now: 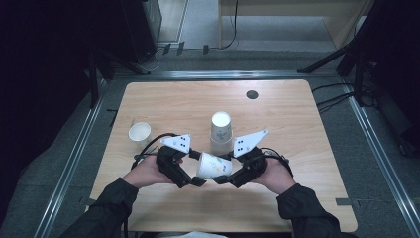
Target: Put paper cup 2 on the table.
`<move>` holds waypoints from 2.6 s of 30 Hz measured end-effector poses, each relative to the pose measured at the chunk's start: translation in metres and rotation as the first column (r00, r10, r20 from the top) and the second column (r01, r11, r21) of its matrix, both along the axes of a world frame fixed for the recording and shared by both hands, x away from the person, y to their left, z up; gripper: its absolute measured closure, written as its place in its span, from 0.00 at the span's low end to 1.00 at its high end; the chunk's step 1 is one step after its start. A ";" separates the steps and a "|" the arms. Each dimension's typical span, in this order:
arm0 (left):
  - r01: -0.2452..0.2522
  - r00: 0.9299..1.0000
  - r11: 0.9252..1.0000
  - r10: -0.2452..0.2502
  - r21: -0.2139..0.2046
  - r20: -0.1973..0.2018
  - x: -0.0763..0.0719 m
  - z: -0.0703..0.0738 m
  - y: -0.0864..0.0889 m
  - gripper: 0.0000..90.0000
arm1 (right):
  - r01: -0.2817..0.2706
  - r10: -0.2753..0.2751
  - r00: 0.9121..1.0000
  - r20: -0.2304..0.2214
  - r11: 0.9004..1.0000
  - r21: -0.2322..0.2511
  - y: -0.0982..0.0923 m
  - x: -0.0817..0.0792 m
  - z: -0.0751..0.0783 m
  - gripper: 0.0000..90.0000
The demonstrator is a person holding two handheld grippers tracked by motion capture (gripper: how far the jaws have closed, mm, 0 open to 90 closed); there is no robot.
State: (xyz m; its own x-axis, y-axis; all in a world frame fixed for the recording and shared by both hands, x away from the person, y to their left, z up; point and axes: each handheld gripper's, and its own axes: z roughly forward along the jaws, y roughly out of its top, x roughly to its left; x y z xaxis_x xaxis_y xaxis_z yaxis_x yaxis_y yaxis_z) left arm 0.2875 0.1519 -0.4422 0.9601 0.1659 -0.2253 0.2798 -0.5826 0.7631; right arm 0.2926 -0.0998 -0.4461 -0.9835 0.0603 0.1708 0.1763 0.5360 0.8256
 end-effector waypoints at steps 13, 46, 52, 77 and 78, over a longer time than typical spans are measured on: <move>-0.020 1.000 0.995 0.021 -0.096 0.000 -0.004 0.004 -0.004 0.16 | -0.019 0.020 1.000 -0.021 0.999 0.027 0.003 -0.001 0.001 0.38; -0.045 0.999 0.984 0.040 0.171 0.031 -0.001 0.002 -0.006 0.30 | 0.004 -0.001 1.000 0.022 0.992 -0.130 0.013 0.001 -0.019 0.27; -0.020 0.999 0.968 0.012 0.248 0.036 -0.004 -0.003 -0.013 0.30 | -0.024 0.029 0.999 0.029 0.987 -0.159 0.021 -0.002 -0.026 0.31; 0.021 0.997 0.960 -0.041 0.280 0.066 -0.010 -0.005 -0.020 0.24 | -0.063 0.078 0.995 0.058 0.975 -0.215 0.040 -0.010 -0.036 0.38; 0.026 0.997 0.964 -0.045 0.265 0.066 -0.009 -0.003 -0.019 0.23 | -0.064 0.079 0.995 0.062 0.976 -0.210 0.040 -0.009 -0.036 0.38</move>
State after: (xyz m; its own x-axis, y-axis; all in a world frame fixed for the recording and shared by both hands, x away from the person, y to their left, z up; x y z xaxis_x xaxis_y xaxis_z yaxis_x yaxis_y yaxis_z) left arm 0.2781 0.1333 -0.4453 0.9783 0.1760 -0.1094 0.2062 -0.7742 0.5984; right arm 0.2835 -0.0600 -0.4818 -0.9955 0.0166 0.0933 0.0777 0.7059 0.7041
